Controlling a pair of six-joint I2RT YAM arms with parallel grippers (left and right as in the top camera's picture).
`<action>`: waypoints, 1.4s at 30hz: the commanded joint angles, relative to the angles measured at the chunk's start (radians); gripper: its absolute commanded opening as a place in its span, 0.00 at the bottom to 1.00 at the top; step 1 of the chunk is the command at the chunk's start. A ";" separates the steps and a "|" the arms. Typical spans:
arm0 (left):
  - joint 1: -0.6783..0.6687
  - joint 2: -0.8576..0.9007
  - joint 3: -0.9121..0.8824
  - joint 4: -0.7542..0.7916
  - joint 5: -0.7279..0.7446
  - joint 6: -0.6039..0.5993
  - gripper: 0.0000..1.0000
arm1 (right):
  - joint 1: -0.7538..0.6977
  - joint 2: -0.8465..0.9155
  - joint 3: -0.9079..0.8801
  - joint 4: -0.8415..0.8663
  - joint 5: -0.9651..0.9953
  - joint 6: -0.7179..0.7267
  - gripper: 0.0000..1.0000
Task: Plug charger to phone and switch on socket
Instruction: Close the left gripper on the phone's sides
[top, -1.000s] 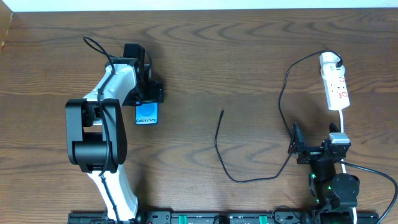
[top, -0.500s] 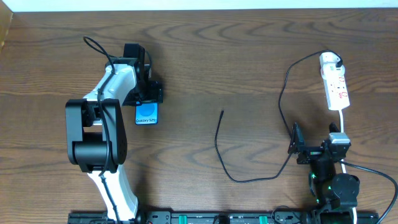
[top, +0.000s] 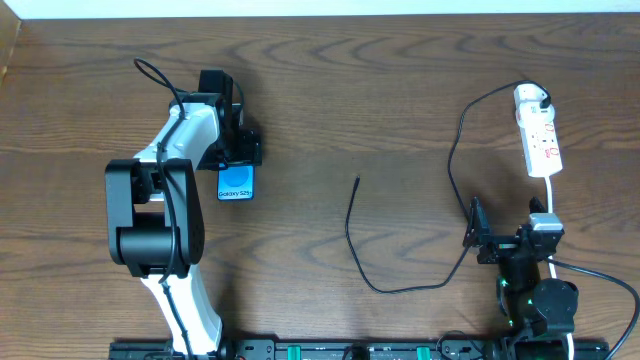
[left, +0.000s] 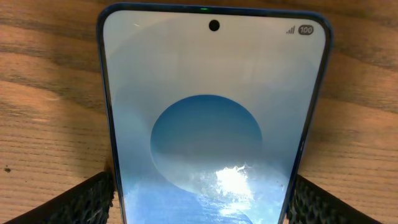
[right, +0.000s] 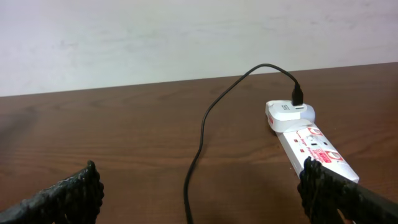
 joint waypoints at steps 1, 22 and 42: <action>0.002 0.031 -0.009 -0.003 0.010 -0.001 0.85 | 0.010 -0.006 -0.001 -0.005 0.011 0.011 0.99; 0.002 0.031 -0.016 -0.002 0.010 -0.001 0.80 | 0.010 -0.006 -0.001 -0.005 0.011 0.011 0.99; 0.002 0.031 -0.016 -0.002 0.010 -0.001 0.78 | 0.010 -0.006 -0.001 -0.005 0.011 0.011 0.99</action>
